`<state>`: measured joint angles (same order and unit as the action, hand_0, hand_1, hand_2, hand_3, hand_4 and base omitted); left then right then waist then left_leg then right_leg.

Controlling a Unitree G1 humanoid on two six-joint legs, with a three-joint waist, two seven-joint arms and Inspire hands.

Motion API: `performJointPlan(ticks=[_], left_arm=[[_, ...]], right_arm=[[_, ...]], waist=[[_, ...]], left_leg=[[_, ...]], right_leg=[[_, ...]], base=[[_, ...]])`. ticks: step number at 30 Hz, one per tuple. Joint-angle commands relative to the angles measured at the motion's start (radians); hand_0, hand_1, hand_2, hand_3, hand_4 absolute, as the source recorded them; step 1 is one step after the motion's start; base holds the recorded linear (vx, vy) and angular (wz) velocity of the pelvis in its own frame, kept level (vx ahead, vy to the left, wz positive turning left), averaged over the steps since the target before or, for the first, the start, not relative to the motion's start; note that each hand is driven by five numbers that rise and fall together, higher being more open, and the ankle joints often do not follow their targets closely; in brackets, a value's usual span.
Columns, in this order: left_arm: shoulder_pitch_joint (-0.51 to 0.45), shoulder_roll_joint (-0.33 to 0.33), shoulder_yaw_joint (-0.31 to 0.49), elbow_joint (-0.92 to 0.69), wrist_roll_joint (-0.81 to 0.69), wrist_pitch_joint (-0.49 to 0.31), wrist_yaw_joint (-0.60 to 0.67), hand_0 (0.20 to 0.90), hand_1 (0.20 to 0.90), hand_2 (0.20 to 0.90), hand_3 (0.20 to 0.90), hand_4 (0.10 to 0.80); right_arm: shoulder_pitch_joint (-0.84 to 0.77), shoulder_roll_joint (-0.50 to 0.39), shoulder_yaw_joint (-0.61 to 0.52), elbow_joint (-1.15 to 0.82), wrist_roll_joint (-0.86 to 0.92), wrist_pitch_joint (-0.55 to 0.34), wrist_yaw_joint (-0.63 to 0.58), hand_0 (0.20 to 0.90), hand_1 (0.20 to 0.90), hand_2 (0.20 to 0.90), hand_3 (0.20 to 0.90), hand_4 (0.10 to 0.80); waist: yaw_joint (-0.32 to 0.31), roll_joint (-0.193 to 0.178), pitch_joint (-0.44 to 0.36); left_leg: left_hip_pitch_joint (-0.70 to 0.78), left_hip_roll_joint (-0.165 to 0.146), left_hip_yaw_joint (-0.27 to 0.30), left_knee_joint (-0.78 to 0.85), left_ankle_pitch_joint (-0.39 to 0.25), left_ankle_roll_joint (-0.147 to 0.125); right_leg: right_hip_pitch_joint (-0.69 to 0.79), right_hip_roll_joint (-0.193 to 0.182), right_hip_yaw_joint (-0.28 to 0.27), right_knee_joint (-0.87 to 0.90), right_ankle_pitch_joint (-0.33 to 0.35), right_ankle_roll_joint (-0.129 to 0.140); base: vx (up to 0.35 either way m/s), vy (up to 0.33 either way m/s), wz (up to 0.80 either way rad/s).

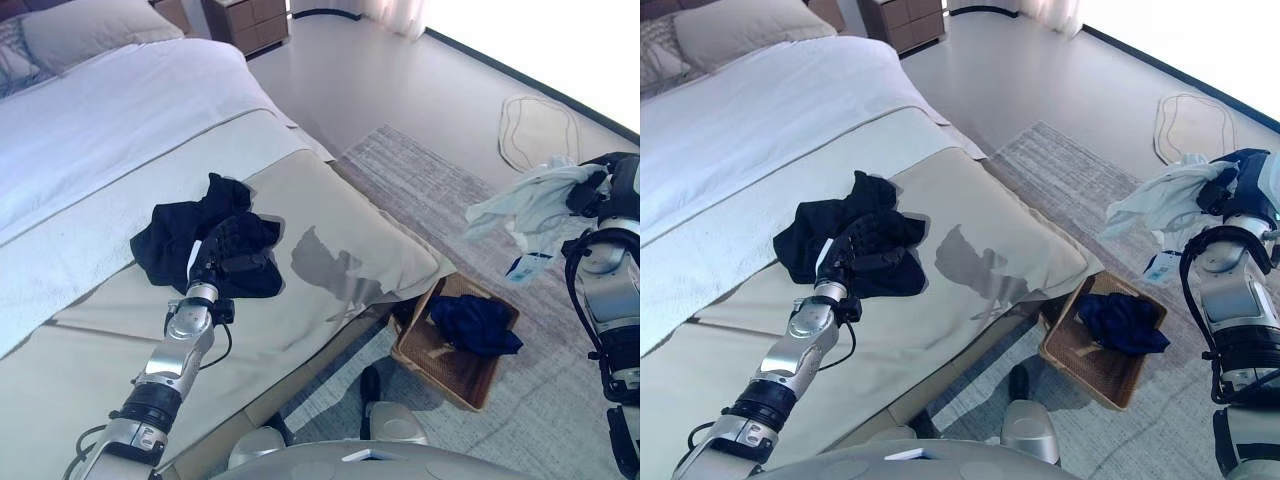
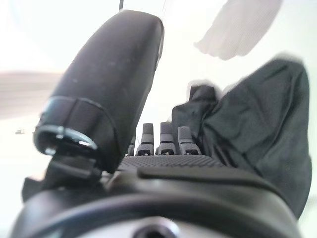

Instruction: Pick up the clothes from the bed and place them into the basket

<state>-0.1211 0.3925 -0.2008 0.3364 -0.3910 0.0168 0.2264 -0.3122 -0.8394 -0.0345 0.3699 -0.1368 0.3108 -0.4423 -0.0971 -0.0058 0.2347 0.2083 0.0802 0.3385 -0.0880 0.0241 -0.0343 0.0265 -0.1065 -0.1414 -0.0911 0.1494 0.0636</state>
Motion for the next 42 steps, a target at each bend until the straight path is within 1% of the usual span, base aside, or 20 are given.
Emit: performJointPlan(ticks=[1,3,9,14,17,21,25,29,32,37,38,39,42], left_arm=[[-0.019,0.02,-0.02,0.005,0.038,-0.118,-0.013,0.9,0.9,0.9,0.9,0.8],[-0.024,0.02,-0.028,0.015,0.038,-0.119,-0.017,0.9,0.9,0.9,0.9,0.8],[-0.023,0.02,-0.035,0.018,0.044,-0.11,-0.028,0.9,0.9,0.9,0.9,0.8],[-0.04,0.012,-0.055,0.026,0.036,-0.093,-0.026,0.9,0.9,0.9,0.9,0.8],[-0.045,0.006,-0.067,0.028,0.036,-0.083,-0.022,0.9,0.9,0.9,0.9,0.8],[-0.043,0.012,-0.067,0.033,0.053,-0.059,-0.04,0.9,0.9,0.9,0.9,0.8],[-0.03,0.026,-0.073,0.032,0.074,-0.052,-0.063,0.9,0.9,0.9,0.9,0.8],[-0.03,0.034,-0.077,0.032,0.078,-0.05,-0.078,0.9,0.9,0.9,0.9,0.8],[-0.034,0.038,-0.081,0.026,0.077,-0.042,-0.087,0.9,0.9,0.9,0.9,0.8],[-0.023,0.034,-0.083,0.029,0.074,-0.05,-0.096,0.9,0.9,0.9,0.9,0.8],[-0.017,0.033,-0.08,0.026,0.078,-0.049,-0.103,0.9,0.9,0.9,0.9,0.8],[-0.015,0.034,-0.079,0.024,0.08,-0.05,-0.107,0.9,0.9,0.9,0.9,0.8],[-0.013,0.036,-0.078,0.014,0.082,-0.042,-0.107,0.9,0.9,0.9,0.9,0.8]], right_arm=[[-0.067,-0.083,-0.059,0.014,-0.032,-0.048,-0.053,0.3,0.3,0.3,0.2,0.1],[-0.056,-0.073,-0.055,0.057,-0.03,-0.048,-0.042,0.3,0.3,0.3,0.2,0.1],[-0.013,-0.057,-0.054,0.121,-0.031,-0.056,-0.008,0.3,0.3,0.3,0.2,0.1],[-0.019,-0.043,-0.018,0.203,-0.04,-0.069,0.027,0.3,0.3,0.3,0.2,0.1],[-0.009,-0.027,0.0,0.253,-0.052,-0.091,0.041,0.3,0.3,0.3,0.2,0.1],[-0.004,-0.003,0.033,0.303,-0.04,-0.087,0.058,0.3,0.3,0.3,0.2,0.1],[0.016,0.029,0.048,0.342,-0.016,-0.099,0.05,0.3,0.3,0.3,0.2,0.1],[0.022,0.033,0.046,0.367,-0.007,-0.113,0.047,0.3,0.3,0.3,0.2,0.1],[0.002,0.036,0.057,0.376,-0.003,-0.13,0.036,0.3,0.3,0.3,0.2,0.1],[0.007,0.041,0.067,0.371,-0.021,-0.148,0.044,0.3,0.3,0.3,0.2,0.1],[0.02,0.047,0.064,0.372,-0.027,-0.155,0.04,0.451,0.451,0.451,0.376,0.276],[0.025,0.049,0.063,0.374,-0.024,-0.16,0.042,0.9,0.9,0.9,0.9,0.8],[0.033,0.055,0.065,0.377,-0.023,-0.162,0.045,0.9,0.9,0.9,0.9,0.8]], waist=[[0.01,-0.01,-0.117],[-0.006,-0.002,-0.116],[-0.033,0.014,-0.113],[-0.048,0.041,-0.107],[-0.054,0.057,-0.105],[-0.054,0.066,-0.108],[-0.052,0.077,-0.104],[-0.051,0.095,-0.094],[-0.047,0.117,-0.082],[-0.046,0.135,-0.072],[-0.044,0.137,-0.072],[-0.042,0.137,-0.072],[-0.038,0.137,-0.071]], left_leg=[[-0.061,0.012,-0.104,0.062,-0.08,-0.017],[-0.057,0.013,-0.088,0.052,-0.077,-0.021],[-0.054,0.017,-0.052,0.043,-0.07,-0.03],[-0.056,0.014,-0.035,0.042,-0.072,-0.033],[-0.058,0.012,-0.026,0.046,-0.074,-0.032],[-0.054,0.008,-0.02,0.041,-0.076,-0.03],[-0.059,0.005,-0.021,0.047,-0.078,-0.026],[-0.066,-0.001,-0.022,0.047,-0.078,-0.024],[-0.077,-0.011,-0.023,0.04,-0.074,-0.022],[-0.081,-0.021,-0.022,0.025,-0.069,-0.02],[-0.081,-0.024,-0.023,0.023,-0.068,-0.02],[-0.083,-0.024,-0.025,0.023,-0.068,-0.019],[-0.084,-0.024,-0.028,0.02,-0.065,-0.019]], right_leg=[[0.063,0.029,-0.018,0.052,-0.145,0.014],[0.056,0.036,-0.004,0.041,-0.138,0.015],[0.041,0.04,0.005,0.032,-0.126,0.017],[0.028,0.04,0.014,0.027,-0.12,0.02],[0.023,0.038,0.018,0.026,-0.117,0.02],[0.023,0.038,0.019,0.017,-0.111,0.024],[0.016,0.04,0.032,0.019,-0.108,0.024],[0.006,0.037,0.034,0.017,-0.102,0.027],[-0.008,0.03,0.03,0.01,-0.095,0.032],[-0.015,0.026,0.027,0.004,-0.093,0.036],[-0.016,0.025,0.026,0.004,-0.093,0.037],[-0.016,0.025,0.025,0.004,-0.093,0.037],[-0.017,0.025,0.02,0.004,-0.093,0.037]], base=[[-0.024,-0.037,-0.07],[-0.027,-0.031,-0.07],[-0.015,-0.014,-0.1],[-0.019,0.007,-0.08],[-0.021,0.004,-0.12],[0.0,-0.048,-0.08],[0.007,-0.073,-0.01],[-0.003,-0.02,0.0],[-0.045,-0.015,-0.05],[-0.007,0.0,0.0],[0.0,0.0,0.0],[0.0,0.0,0.0],[0.0,0.0,0.0]])
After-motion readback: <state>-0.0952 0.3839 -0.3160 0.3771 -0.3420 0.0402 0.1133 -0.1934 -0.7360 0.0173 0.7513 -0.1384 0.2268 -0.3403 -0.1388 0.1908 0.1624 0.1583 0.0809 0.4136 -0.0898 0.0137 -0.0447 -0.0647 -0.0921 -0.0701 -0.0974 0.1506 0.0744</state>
